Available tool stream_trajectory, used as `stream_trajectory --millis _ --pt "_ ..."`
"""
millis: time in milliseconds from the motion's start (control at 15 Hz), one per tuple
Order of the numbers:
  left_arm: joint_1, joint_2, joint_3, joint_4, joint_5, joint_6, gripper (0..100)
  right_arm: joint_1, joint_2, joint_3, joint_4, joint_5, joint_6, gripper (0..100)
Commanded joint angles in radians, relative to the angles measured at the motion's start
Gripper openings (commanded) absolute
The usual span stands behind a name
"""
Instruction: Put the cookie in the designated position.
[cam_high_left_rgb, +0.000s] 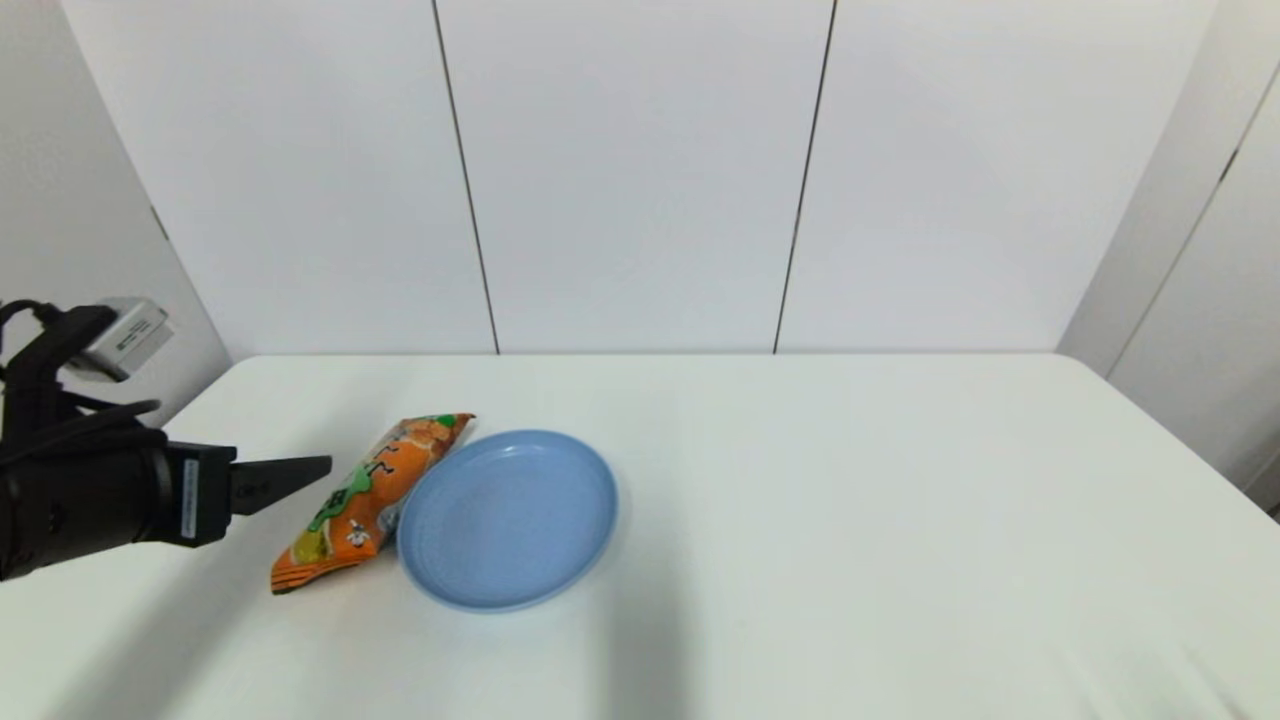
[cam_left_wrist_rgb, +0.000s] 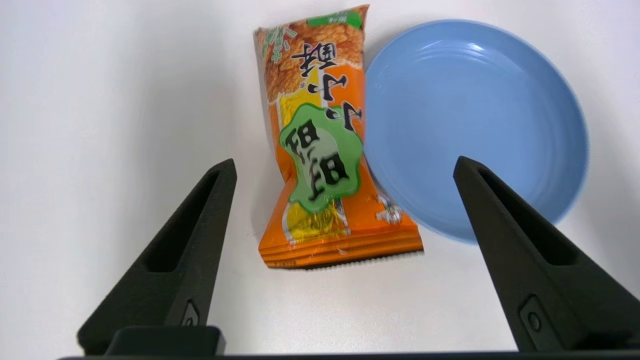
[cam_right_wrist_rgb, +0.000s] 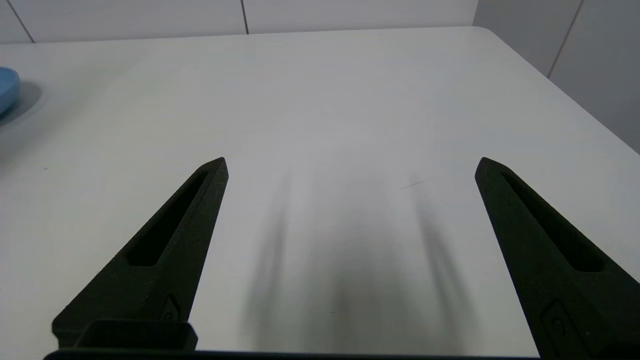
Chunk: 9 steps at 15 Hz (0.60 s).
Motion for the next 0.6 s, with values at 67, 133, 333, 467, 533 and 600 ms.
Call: stream_trajectory --millis 67,133,333,467,533,600 --pt "0.0 -0.422 0.33 -0.399 0.007 0.015 100 -0.001 0.001 0.002 0.0 0.0 0.0 100" --pt "0.0 -0.485 0.376 -0.434 0.007 0.017 100 -0.001 0.001 0.002 0.0 0.0 0.001 100" --pt "0.0 -0.675 0.501 -0.48 0.054 0.043 100 -0.001 0.001 0.002 0.0 0.0 0.0 100" --pt "0.0 -0.827 0.567 -0.466 0.108 0.081 100 -0.001 0.001 0.002 0.0 0.0 0.001 100" --pt "0.0 -0.893 0.594 -0.448 0.119 0.103 100 -0.001 0.001 0.002 0.0 0.0 0.001 100" --pt "0.0 -0.921 0.631 -0.449 0.125 0.114 100 -0.001 0.001 0.002 0.0 0.0 0.001 100"
